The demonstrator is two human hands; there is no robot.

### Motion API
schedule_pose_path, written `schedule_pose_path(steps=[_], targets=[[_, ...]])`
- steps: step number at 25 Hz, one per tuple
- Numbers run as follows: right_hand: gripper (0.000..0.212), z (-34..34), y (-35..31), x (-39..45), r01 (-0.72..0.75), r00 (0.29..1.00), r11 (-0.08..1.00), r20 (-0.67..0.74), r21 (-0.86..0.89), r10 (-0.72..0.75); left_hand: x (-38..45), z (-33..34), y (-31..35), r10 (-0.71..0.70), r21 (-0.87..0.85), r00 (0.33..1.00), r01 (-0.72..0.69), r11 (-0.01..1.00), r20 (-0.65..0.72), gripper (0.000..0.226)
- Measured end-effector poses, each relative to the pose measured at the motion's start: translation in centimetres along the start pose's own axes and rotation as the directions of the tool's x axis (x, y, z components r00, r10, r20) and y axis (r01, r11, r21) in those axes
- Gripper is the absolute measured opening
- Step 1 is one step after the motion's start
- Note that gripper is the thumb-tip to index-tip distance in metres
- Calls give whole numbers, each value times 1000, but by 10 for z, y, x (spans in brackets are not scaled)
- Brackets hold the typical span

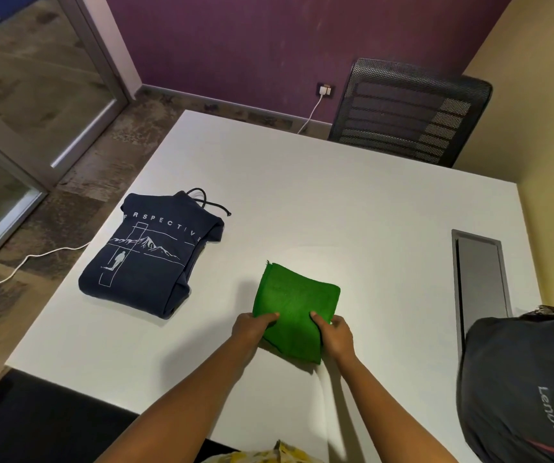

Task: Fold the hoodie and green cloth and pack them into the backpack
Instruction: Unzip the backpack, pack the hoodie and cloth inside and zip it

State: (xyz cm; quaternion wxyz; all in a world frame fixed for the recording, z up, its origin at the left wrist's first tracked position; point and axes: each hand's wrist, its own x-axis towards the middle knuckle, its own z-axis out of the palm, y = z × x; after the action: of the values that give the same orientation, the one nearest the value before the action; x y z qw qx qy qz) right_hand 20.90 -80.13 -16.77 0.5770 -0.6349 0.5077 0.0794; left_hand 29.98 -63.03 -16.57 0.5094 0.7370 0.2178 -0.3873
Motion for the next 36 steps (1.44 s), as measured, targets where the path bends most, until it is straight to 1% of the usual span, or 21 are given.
schedule_pose_path(steps=[2, 4, 6, 9, 10, 12, 13, 14, 15, 16, 20, 23, 25, 26, 27, 28, 29, 30, 31, 33, 36], targets=[[30, 3, -7, -6, -26, 994, 991, 109, 132, 12, -1, -4, 2, 35, -1, 999, -35, 999, 23, 29], [17, 5, -13, -10, -27, 984, 984, 177, 177, -5, -3, -10, 7, 67, -5, 998, -67, 998, 18, 25], [19, 14, -18, -10, 38, 985, 990, 162, 133, -59, -3, -21, 14, 113, -37, 994, -112, 993, 12, 24], [12, 33, -30, -8, 161, 981, 987, 103, 30, -163, 2, -47, 31, 179, -110, 983, -181, 977, -28, 22], [12, 43, -39, -11, 181, 978, 982, 93, 43, -185, 5, -58, 38, 194, -154, 980, -198, 968, -43, 25], [16, 64, -61, -14, 243, 963, 966, 100, 85, -251, 10, -82, 56, 194, -243, 973, -219, 945, -123, 51], [18, 77, -74, -15, 270, 955, 957, 101, 106, -280, 12, -95, 65, 210, -272, 964, -249, 929, -165, 55], [19, 90, -87, -15, 297, 946, 947, 97, 123, -309, 10, -108, 75, 243, -299, 948, -297, 907, -205, 44], [20, 104, -99, -15, 315, 938, 938, 101, 144, -331, 11, -120, 83, 278, -317, 931, -344, 884, -235, 26], [21, 118, -111, -14, 332, 929, 929, 112, 165, -352, 11, -135, 93, 301, -328, 920, -373, 868, -250, 15], [25, 181, -162, -21, 436, 864, 883, 194, 176, -465, 19, -211, 124, 332, -382, 888, -441, 812, -318, 19], [28, 230, -191, -31, 494, 812, 845, 239, 205, -533, 31, -268, 135, 328, -468, 873, -474, 746, -361, 17], [29, 257, -197, -35, 467, 806, 857, 293, 218, -514, 41, -296, 129, 272, -519, 881, -452, 725, -388, 21], [31, 270, -196, -34, 443, 807, 873, 333, 204, -487, 49, -308, 122, 217, -523, 893, -412, 746, -393, 23], [34, 283, -191, -31, 417, 820, 897, 364, 146, -441, 55, -317, 112, 155, -522, 908, -357, 774, -389, 19], [39, 292, -186, -27, 405, 837, 914, 388, 33, -385, 60, -324, 101, 91, -511, 927, -280, 813, -364, 18], [44, 298, -180, -24, 395, 853, 916, 397, -69, -338, 67, -329, 90, 33, -506, 943, -208, 837, -332, 20], [47, 302, -175, -21, 385, 867, 914, 389, -130, -311, 72, -332, 82, -6, -507, 950, -161, 847, -312, 21], [49, 304, -171, -20, 384, 874, 912, 375, -143, -309, 74, -334, 79, -14, -504, 952, -149, 851, -304, 22], [49, 304, -167, -19, 387, 884, 912, 337, -139, -323, 75, -334, 79, 10, -476, 934, -190, 859, -356, 26], [49, 303, -164, -19, 381, 895, 916, 297, -127, -331, 73, -331, 77, 72, -396, 895, -265, 879, -439, 45]])
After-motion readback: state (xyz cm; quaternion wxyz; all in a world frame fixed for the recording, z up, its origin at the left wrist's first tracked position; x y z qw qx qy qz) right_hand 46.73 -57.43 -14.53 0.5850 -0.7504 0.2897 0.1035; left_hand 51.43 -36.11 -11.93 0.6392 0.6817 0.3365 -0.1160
